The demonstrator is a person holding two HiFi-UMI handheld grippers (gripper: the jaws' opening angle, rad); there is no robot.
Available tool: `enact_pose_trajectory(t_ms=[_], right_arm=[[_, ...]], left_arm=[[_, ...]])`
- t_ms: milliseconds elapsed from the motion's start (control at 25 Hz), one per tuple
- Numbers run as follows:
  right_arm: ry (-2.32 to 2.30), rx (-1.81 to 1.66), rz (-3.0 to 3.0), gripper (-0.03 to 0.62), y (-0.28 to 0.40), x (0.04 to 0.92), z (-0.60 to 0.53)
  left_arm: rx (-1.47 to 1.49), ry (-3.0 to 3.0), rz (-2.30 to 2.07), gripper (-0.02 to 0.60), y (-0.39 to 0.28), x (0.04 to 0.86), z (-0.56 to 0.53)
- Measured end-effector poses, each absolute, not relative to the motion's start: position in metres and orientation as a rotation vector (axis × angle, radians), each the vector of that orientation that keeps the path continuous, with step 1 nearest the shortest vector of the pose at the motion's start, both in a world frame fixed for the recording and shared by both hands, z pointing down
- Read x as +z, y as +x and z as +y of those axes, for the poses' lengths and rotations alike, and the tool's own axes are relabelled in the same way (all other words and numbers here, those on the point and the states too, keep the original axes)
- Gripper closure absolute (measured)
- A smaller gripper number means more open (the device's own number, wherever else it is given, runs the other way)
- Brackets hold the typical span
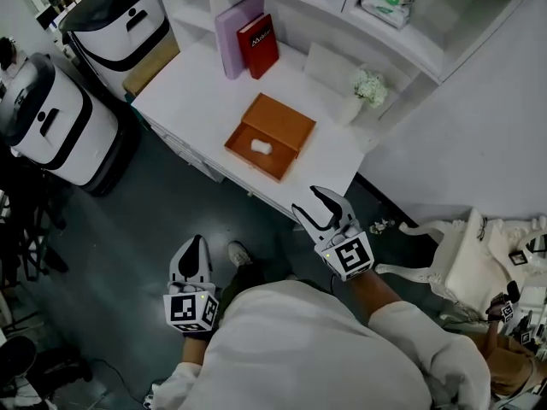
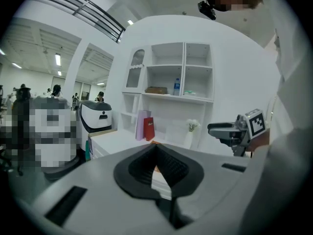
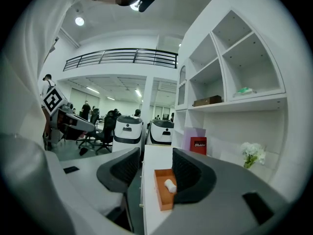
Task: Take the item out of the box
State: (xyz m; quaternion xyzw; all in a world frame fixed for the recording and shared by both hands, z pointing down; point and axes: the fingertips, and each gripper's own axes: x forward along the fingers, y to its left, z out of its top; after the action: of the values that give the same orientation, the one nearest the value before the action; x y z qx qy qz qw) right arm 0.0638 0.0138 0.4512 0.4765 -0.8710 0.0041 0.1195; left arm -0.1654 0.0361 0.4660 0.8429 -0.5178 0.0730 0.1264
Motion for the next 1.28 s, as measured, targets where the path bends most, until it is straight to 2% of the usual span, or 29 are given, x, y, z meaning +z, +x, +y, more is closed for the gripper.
enact_pose_trajectory(t_ms=[480,1280], right_arm=[[1.407,-0.087,-2.434,0.373,0.033,0.472,-0.086],[1.063,0.071,-2.318,0.385,0.034,0.603,-0.195]], left_arm=[[0.248,2.488,-1.436,0.574,-0.221,0.469,-0.054],[0.291,2.344,-1.606,0.574,-0.221,0.466,-0.124]])
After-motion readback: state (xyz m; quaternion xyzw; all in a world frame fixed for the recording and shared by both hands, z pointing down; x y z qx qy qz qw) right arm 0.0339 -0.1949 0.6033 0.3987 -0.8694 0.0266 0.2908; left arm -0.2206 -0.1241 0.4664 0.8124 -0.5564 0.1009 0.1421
